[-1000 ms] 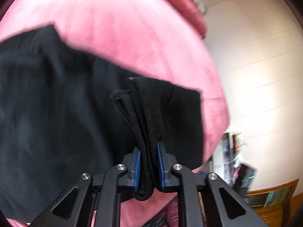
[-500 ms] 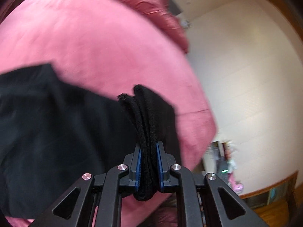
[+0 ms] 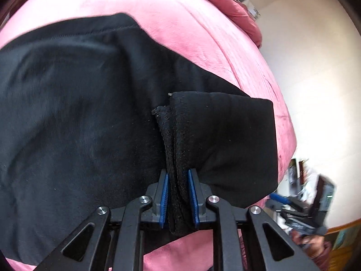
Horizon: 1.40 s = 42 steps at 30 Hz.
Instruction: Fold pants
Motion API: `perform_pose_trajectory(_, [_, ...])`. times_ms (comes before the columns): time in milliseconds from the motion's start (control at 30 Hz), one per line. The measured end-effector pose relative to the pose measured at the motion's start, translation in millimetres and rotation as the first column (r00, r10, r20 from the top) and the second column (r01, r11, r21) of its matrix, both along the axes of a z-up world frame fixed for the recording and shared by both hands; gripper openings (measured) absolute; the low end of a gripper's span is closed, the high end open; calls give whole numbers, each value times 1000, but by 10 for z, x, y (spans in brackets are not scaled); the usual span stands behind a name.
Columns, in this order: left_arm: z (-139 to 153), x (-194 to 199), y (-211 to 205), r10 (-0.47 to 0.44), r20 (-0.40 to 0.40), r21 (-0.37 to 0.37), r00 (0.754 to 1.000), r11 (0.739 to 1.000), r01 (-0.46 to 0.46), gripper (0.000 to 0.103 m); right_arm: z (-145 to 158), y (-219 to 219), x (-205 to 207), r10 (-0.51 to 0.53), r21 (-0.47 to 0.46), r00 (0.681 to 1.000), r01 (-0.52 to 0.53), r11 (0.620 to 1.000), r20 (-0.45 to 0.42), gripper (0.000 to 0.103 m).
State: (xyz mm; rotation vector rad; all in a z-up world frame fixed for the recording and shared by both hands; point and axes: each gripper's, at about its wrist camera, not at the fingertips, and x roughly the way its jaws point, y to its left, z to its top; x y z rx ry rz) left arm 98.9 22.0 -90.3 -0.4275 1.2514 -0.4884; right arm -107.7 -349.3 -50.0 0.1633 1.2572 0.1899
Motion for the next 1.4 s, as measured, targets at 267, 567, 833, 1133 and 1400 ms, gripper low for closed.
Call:
perform_pose_trajectory(267, [60, -82, -174, 23, 13, 24, 1000, 999, -24, 28, 625, 318, 417, -39, 78, 971, 21, 997, 236, 60])
perform_pose_trajectory(567, [102, -141, -572, 5, 60, 81, 998, 997, -10, 32, 66, 695, 1220, -91, -11, 989, 92, 996, 113, 69])
perform_pose_trajectory(833, [381, -267, -322, 65, 117, 180, 991, 980, -85, 34, 121, 861, 1123, -35, -110, 988, 52, 993, 148, 80])
perform_pose_trajectory(1133, [556, -590, 48, 185, 195, 288, 963, 928, -237, 36, 474, 1045, 620, -29, -34, 972, 38, 999, 233, 79])
perform_pose_trajectory(1400, [634, -728, 204, 222, 222, 298, 949, 912, -283, 37, 427, 1520, 284, 132, 30, 971, -141, 990, 201, 64])
